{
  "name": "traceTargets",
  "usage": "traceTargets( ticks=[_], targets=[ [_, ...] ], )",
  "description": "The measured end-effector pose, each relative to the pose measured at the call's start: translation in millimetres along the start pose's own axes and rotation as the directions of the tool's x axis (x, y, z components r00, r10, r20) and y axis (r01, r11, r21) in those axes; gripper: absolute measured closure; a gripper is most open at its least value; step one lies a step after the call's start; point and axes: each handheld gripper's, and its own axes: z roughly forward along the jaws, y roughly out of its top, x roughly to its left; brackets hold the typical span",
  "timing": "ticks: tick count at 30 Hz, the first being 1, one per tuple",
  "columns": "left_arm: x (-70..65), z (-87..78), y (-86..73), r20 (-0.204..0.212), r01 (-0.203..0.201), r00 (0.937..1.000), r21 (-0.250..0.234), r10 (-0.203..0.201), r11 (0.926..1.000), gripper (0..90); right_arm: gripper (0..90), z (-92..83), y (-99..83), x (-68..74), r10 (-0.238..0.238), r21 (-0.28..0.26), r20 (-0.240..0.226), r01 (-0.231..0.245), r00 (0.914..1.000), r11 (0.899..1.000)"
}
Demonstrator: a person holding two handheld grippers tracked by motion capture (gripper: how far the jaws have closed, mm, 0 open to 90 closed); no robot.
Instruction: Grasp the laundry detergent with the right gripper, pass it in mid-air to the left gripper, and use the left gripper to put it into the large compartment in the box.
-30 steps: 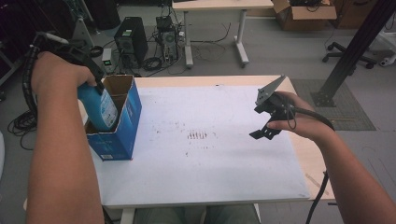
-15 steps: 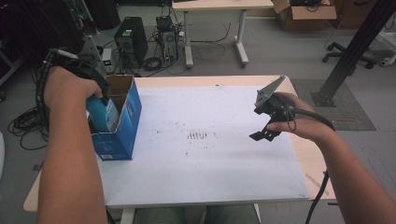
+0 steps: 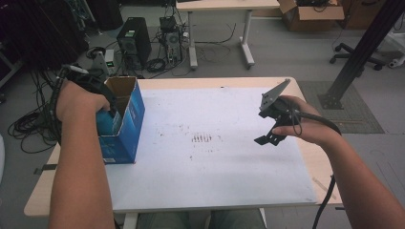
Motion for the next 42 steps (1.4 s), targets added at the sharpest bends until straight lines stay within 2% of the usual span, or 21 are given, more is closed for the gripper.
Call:
traceTargets(
  ticks=[9, 42],
  targets=[
    [-0.3, 15.9, 0.6, -0.005, 0.002, 1.0000, -0.004, -0.002, 1.0000, 38.0, 3.1, 1.9, -1.1, 0.0, -0.002, -0.001, -0.002, 0.002, 1.0000, 1.000],
    [0.1, 46.9, 3.6, -0.024, -0.001, 0.9997, 0.029, 0.002, 0.9996, 37.8, 3.1, 4.6, -11.1, 1.9, 0.005, -0.024, -0.001, -0.005, 1.0000, 1.000]
  ],
)
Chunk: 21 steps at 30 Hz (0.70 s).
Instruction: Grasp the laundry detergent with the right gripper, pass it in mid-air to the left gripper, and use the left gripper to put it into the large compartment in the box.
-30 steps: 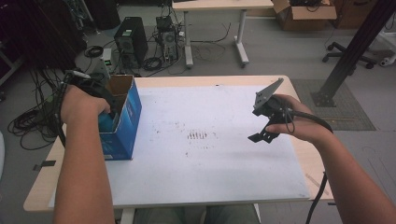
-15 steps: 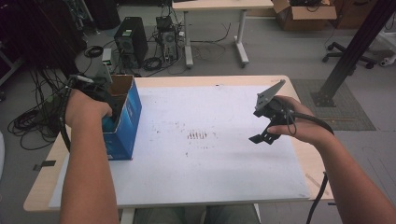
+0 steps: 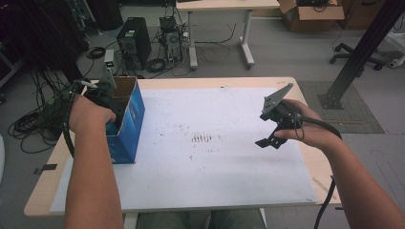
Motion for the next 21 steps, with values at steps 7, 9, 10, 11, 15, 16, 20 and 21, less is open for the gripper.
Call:
traceTargets(
  ticks=[7, 9, 10, 11, 15, 16, 20, 21],
  targets=[
    [1.3, 5.4, 0.3, 0.008, -0.001, 1.0000, -0.013, 0.001, 0.9999, 37.8, 3.1, 2.4, 0.0, -0.4, 0.003, 0.002, -0.005, -0.003, 1.0000, 1.000],
    [1.9, 5.6, 0.2, 0.010, 0.000, 1.0000, -0.014, 0.000, 0.9999, 37.8, 3.1, 3.1, 0.3, -0.4, 0.002, 0.004, -0.006, -0.002, 1.0000, 1.000],
    [2.1, 5.9, 0.1, 0.011, 0.001, 0.9999, -0.013, 0.000, 0.9999, 37.8, 3.1, 3.3, 0.4, -0.4, 0.003, 0.005, -0.005, -0.003, 1.0000, 1.000],
    [2.5, 6.2, 0.1, 0.011, 0.000, 0.9999, -0.013, 0.000, 0.9999, 37.8, 3.1, 3.5, 0.5, -0.4, 0.002, 0.004, -0.006, -0.002, 1.0000, 1.000],
    [2.7, 6.4, 0.1, 0.012, -0.001, 0.9999, -0.012, 0.001, 0.9999, 37.7, 3.1, 3.9, 0.6, -0.6, 0.002, 0.006, -0.007, -0.002, 1.0000, 1.000],
    [2.7, 6.4, 0.1, 0.012, -0.001, 0.9999, -0.012, 0.001, 0.9999, 37.6, 3.1, 3.9, 0.6, -0.6, 0.002, 0.005, -0.007, -0.002, 1.0000, 1.000],
    [2.7, 6.6, 0.0, 0.012, -0.002, 0.9999, -0.013, 0.002, 0.9999, 37.5, 3.1, 3.6, 0.3, -0.5, 0.003, 0.005, -0.007, -0.003, 1.0000, 1.000],
    [2.7, 6.3, 0.0, 0.010, -0.005, 0.9999, -0.019, 0.005, 0.9998, 37.3, 3.1, 3.5, 0.1, -0.5, 0.004, 0.005, -0.008, -0.004, 1.0000, 1.000]
  ],
)
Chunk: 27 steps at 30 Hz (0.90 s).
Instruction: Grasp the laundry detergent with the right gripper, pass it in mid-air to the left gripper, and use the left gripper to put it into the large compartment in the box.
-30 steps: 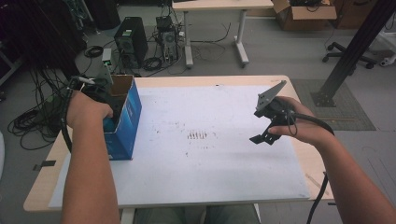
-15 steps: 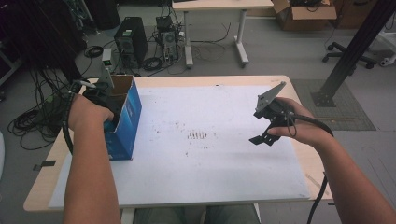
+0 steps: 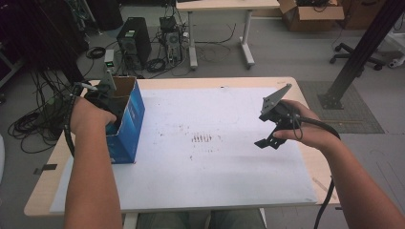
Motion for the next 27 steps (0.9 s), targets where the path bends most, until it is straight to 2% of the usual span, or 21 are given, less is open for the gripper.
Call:
traceTargets(
  ticks=[3, 27],
  targets=[
    [-0.3, -2.6, -0.2, 0.005, -0.002, 1.0000, -0.020, 0.002, 0.9998, 35.2, 3.1, 0.0, -0.5, 0.2, 0.002, 0.001, 0.000, -0.002, 1.0000, 1.000],
    [-4.7, -8.8, -1.2, -0.004, 0.003, 1.0000, -0.009, -0.003, 1.0000, 28.3, 3.1, 0.3, -4.6, 0.8, 0.003, -0.005, -0.002, -0.003, 1.0000, 1.000]
  ],
)
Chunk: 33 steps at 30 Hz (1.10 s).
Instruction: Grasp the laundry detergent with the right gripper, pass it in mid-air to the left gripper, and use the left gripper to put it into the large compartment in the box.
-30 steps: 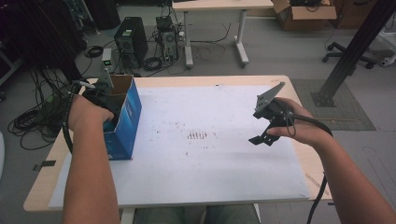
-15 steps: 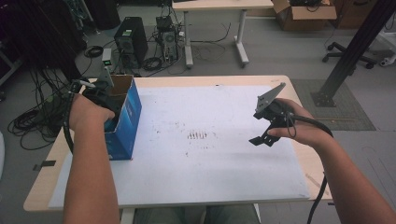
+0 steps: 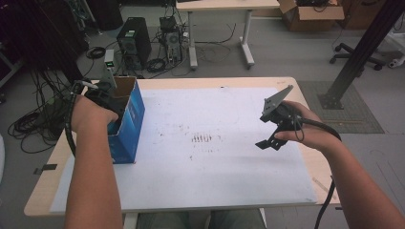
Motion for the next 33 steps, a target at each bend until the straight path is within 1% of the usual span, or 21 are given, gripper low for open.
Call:
traceTargets(
  ticks=[5, 9, 11, 13, 14, 15, 20, 23, 27, 30, 32, 33],
  targets=[
    [-0.1, -4.6, -1.4, 0.001, -0.002, 1.0000, -0.009, 0.002, 1.0000, 28.2, 3.1, 0.3, 0.2, -0.1, -0.003, -0.003, -0.001, 0.003, 1.0000, 1.000],
    [0.1, -10.3, -2.5, -0.016, 0.001, 0.9999, -0.004, -0.001, 1.0000, 25.0, 3.1, 0.8, 0.9, 0.5, -0.002, -0.004, -0.002, 0.002, 1.0000, 1.000],
    [-0.4, -13.1, -3.2, -0.022, 0.005, 0.9997, 0.003, -0.005, 1.0000, 24.9, 3.1, 0.8, 1.3, 0.7, -0.005, -0.006, -0.002, 0.005, 1.0000, 1.000],
    [-1.3, -16.9, -3.5, -0.037, 0.008, 0.9993, 0.000, -0.008, 1.0000, 24.0, 3.1, 0.4, 1.4, 1.0, -0.005, -0.007, -0.003, 0.005, 1.0000, 1.000],
    [-1.7, -18.6, -3.7, -0.054, 0.005, 0.9985, 0.005, -0.004, 1.0000, 23.0, 3.1, 0.2, 1.5, 1.2, -0.006, -0.007, -0.004, 0.006, 1.0000, 1.000],
    [-2.1, -19.7, -4.2, -0.060, 0.009, 0.9982, 0.004, -0.009, 0.9999, 21.5, 3.0, 0.0, 1.5, 1.4, -0.008, -0.007, -0.003, 0.008, 1.0000, 1.000],
    [-1.2, -26.2, -8.2, -0.072, 0.026, 0.9971, 0.001, -0.026, 0.9997, 20.0, 3.1, -1.2, 1.7, 2.1, -0.011, -0.011, -0.001, 0.011, 0.9999, 1.000],
    [-1.2, -28.1, -10.4, -0.081, 0.026, 0.9964, 0.011, -0.025, 0.9996, 15.3, 3.0, -2.5, 2.2, 3.2, -0.014, -0.013, -0.001, 0.014, 0.9999, 1.000],
    [-1.4, -31.8, -13.6, -0.086, 0.029, 0.9959, -0.005, -0.030, 0.9996, 12.7, 3.1, -4.3, 2.9, 4.8, -0.018, -0.017, -0.001, 0.018, 0.9998, 1.000],
    [-2.6, -35.6, -15.5, -0.089, 0.021, 0.9958, -0.011, -0.022, 0.9997, 10.8, 3.1, -5.7, 2.9, 6.0, -0.020, -0.020, -0.001, 0.020, 0.9998, 1.000],
    [-3.9, -39.4, -16.5, -0.105, 0.016, 0.9943, -0.019, -0.018, 0.9997, 7.6, 3.1, -6.6, 2.8, 6.6, -0.020, -0.021, 0.000, 0.020, 0.9998, 1.000],
    [-4.2, -41.4, -16.8, -0.109, 0.008, 0.9940, -0.021, -0.010, 0.9997, 7.4, 3.1, -7.1, 2.8, 6.9, -0.020, -0.021, 0.001, 0.020, 0.9998, 1.000]
  ],
)
